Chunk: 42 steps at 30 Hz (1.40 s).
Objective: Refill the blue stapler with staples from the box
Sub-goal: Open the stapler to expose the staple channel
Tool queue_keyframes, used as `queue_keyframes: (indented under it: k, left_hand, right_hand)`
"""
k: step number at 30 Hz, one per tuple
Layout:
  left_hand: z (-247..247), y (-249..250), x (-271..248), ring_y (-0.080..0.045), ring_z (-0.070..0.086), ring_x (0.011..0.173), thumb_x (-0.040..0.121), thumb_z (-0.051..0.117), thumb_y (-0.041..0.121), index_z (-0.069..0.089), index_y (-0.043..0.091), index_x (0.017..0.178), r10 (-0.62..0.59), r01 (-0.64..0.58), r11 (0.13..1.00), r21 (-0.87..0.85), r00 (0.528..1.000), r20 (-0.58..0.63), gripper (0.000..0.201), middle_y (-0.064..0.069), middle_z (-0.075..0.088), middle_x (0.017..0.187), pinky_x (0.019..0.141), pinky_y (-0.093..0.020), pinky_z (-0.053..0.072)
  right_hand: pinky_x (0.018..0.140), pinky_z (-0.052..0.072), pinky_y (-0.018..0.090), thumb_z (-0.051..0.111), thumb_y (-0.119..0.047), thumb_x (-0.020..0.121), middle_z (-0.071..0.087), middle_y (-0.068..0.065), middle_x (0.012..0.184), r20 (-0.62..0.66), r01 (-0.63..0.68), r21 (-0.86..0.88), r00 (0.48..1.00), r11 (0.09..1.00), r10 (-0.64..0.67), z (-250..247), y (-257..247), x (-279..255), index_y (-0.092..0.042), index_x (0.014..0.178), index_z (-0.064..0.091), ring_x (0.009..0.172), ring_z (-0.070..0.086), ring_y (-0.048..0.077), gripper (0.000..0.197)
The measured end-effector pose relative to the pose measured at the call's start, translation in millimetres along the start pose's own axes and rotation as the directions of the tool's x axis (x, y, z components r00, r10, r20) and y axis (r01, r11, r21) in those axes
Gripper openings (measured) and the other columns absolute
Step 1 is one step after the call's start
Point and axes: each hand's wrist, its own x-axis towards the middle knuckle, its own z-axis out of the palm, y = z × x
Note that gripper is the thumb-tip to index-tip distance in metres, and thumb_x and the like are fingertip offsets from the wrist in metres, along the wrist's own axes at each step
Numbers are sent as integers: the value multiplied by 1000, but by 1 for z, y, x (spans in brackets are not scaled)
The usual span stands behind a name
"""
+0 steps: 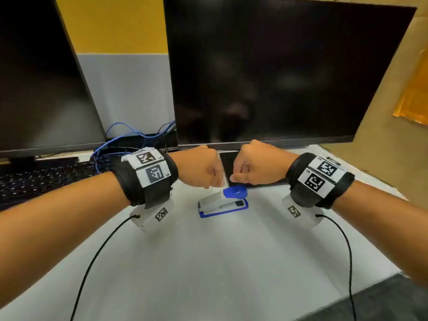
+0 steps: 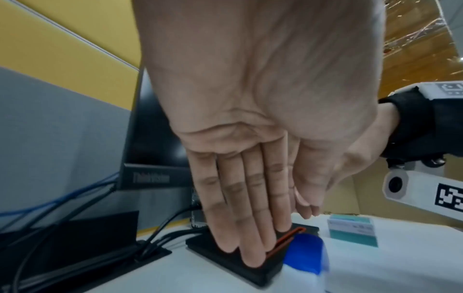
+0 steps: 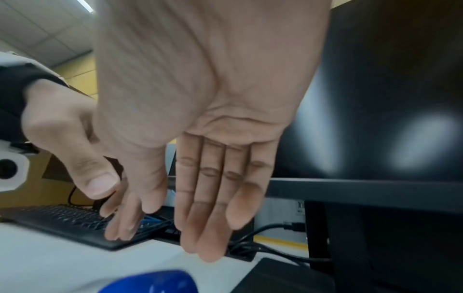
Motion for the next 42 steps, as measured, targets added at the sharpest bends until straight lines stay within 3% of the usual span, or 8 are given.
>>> queue_keyframes:
  k: [3,9,13,17,26,31,35,42]
  left_hand:
    - [9,3,4,-12,65,84,92,63,28,72,11,116,-28,27,999,28,999,26,31,-2,74,109,78,-13,47]
    - [34,12,15,-17,63,96,78,72,49,62,20,123,-122,120,992,47,992,28,54,0,69,113,90,-36,56]
    - [53,24,24,-22,61,92,77,74,46,64,17,115,-132,133,989,68,991,-26,49,1,62,99,81,-31,52]
    - [58,21,29,-17,57,77,80,75,27,67,13,107,-120,119,993,-21,990,-69,31,-2,65,91,72,-24,45]
    - [46,-10,-10,-23,65,94,82,74,27,57,17,106,-178,85,934,-347,953,-245,31,-4,66,103,90,-39,55]
    - [37,-27,-50,-14,71,90,77,80,22,59,13,94,-207,62,907,-416,927,-313,29,3,74,95,85,-27,58]
    - [25,-52,-77,-19,71,81,68,86,25,65,15,76,-262,185,925,-332,943,-204,25,2,75,83,80,-43,59]
    - [55,-64,-88,-10,61,65,61,86,44,68,16,67,-337,332,938,-104,941,-35,33,4,70,69,69,-41,58]
  right_hand:
    - [71,54,27,60,-34,93,75,3,85,45,-39,8,998,999,39,13,1,-6,-12,95,78,71,66,19,29]
    - [76,58,30,78,-36,80,74,-1,91,-9,-84,109,996,990,86,28,10,-16,-15,100,76,75,66,14,29]
    - [81,60,37,84,-31,74,75,4,96,29,-104,144,994,984,101,40,12,-18,-11,101,77,84,69,22,34]
    - [79,59,36,84,-26,75,74,6,92,24,-147,224,989,963,146,54,15,-13,-10,98,76,80,65,23,29]
    - [75,56,30,84,-24,75,60,-15,70,65,-150,233,988,961,139,53,20,-5,-13,81,79,70,57,4,13]
    - [74,57,27,84,-24,76,66,-8,74,97,-143,214,987,966,125,52,17,-3,-15,81,79,72,64,10,12]
    - [74,55,26,82,-25,78,61,-9,73,102,-147,177,986,973,130,52,13,-3,-14,84,80,72,60,9,13]
    - [84,58,36,81,-28,79,64,-8,77,80,-153,168,987,974,142,56,16,-5,-16,86,79,75,55,3,15]
